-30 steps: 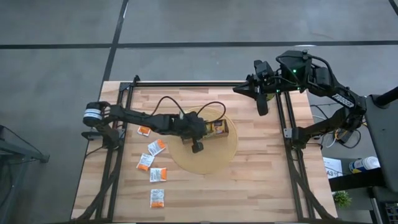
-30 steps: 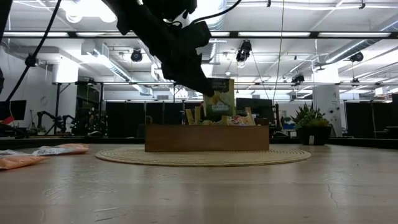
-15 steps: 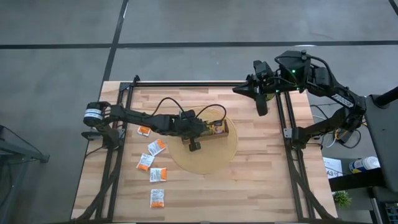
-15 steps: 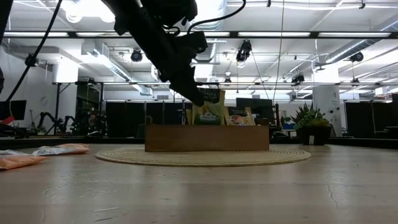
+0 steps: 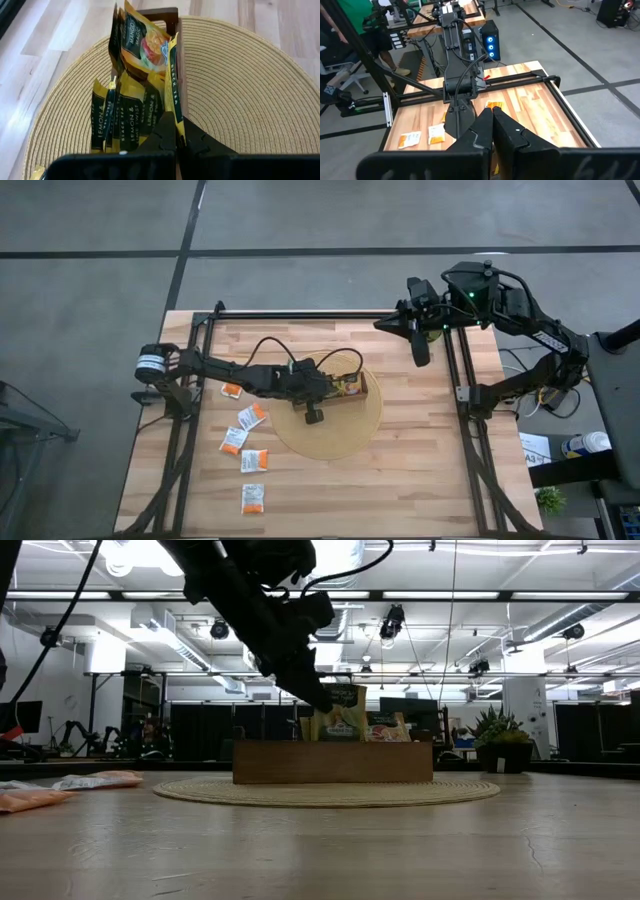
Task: Pick & Place Tea
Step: Put the yellow tea bag into the middle section of the wooden organizer
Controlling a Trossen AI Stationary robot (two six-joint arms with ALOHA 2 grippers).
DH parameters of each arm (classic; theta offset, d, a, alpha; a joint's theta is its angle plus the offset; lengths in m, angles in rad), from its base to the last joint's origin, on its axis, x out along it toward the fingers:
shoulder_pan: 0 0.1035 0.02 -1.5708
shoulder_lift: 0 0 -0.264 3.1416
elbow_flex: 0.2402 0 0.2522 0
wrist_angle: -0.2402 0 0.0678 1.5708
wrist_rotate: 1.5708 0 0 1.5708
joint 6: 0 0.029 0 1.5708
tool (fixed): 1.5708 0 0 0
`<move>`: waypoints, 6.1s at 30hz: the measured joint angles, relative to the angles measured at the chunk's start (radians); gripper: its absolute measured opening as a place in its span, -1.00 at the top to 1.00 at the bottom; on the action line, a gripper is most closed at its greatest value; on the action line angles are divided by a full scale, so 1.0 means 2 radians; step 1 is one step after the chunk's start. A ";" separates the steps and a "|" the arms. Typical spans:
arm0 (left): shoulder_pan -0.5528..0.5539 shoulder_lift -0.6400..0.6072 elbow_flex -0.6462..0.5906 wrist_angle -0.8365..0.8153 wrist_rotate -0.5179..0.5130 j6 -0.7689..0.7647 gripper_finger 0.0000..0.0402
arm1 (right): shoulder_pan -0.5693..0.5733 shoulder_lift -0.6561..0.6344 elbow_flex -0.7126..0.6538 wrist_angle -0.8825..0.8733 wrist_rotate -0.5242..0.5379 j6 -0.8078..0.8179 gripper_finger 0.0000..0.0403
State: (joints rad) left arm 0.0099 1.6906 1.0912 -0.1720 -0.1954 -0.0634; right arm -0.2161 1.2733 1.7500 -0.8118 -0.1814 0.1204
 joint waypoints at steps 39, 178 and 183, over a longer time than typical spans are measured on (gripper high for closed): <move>0.012 0.009 0.028 -0.024 0.009 -0.018 0.33 | 0.000 0.000 0.000 0.000 -0.001 0.002 0.96; 0.254 0.072 0.076 -0.260 0.107 0.162 -0.06 | 0.001 0.000 -0.001 -0.036 -0.005 -0.025 0.96; 0.261 0.073 0.084 -0.252 0.100 0.162 -0.06 | 0.001 0.000 -0.001 -0.037 -0.005 -0.027 0.96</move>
State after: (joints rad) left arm 0.5323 1.8358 1.2583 -0.6766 0.0049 0.2597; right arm -0.2138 1.2735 1.7481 -0.8860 -0.1909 0.0673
